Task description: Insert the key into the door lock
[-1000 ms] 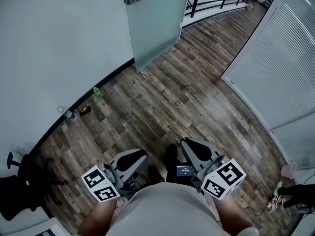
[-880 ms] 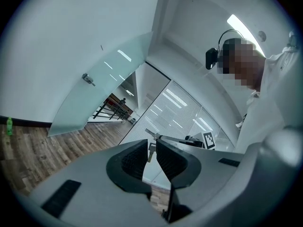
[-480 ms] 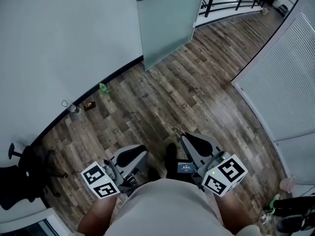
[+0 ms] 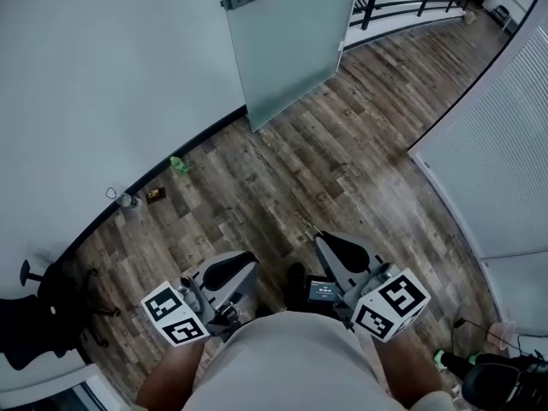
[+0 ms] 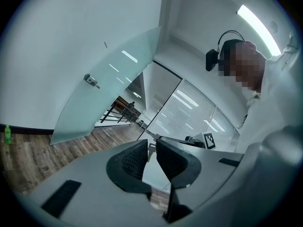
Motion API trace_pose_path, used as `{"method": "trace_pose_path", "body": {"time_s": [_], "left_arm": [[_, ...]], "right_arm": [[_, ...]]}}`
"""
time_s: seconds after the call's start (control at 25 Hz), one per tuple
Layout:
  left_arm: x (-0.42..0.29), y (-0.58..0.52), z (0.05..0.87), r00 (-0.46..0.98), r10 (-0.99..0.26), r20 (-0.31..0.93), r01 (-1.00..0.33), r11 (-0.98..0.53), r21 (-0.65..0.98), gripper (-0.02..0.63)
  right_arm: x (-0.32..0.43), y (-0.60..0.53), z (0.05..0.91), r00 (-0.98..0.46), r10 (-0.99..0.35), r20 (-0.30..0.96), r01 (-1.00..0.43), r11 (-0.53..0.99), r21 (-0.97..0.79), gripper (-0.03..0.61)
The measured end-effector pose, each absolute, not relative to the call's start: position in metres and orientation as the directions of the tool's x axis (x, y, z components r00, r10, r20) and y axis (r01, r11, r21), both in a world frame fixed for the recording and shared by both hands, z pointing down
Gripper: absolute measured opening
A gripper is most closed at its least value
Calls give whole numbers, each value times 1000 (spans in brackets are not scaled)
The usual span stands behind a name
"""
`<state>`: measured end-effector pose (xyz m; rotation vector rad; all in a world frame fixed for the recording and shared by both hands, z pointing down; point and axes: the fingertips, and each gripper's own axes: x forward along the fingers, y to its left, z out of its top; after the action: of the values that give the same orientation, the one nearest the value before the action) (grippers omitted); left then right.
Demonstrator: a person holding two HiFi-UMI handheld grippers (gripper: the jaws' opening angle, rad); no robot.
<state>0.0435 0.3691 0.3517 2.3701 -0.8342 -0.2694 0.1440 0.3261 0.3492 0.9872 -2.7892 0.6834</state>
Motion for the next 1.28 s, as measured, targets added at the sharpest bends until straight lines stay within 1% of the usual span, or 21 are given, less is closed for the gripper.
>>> {"method": "trace_pose_path", "body": {"time_s": [0.4, 0.64, 1.0, 1.28], "left_arm": [[73, 312, 347, 761, -648, 22, -526, -598, 605, 67], [78, 291, 347, 735, -677, 25, -554, -579, 597, 67], [55, 257, 348, 711, -703, 24, -574, -560, 597, 67], [19, 210, 355, 723, -690, 7, -554, -574, 603, 67]], "right_arm": [[170, 270, 351, -806, -539, 243, -590, 702, -398, 15], [178, 248, 356, -822, -515, 243, -568, 716, -405, 15], [157, 218, 360, -838, -481, 258, -545, 731, -410, 15], [124, 175, 361, -822, -507, 260, -570, 722, -392, 15]]}}
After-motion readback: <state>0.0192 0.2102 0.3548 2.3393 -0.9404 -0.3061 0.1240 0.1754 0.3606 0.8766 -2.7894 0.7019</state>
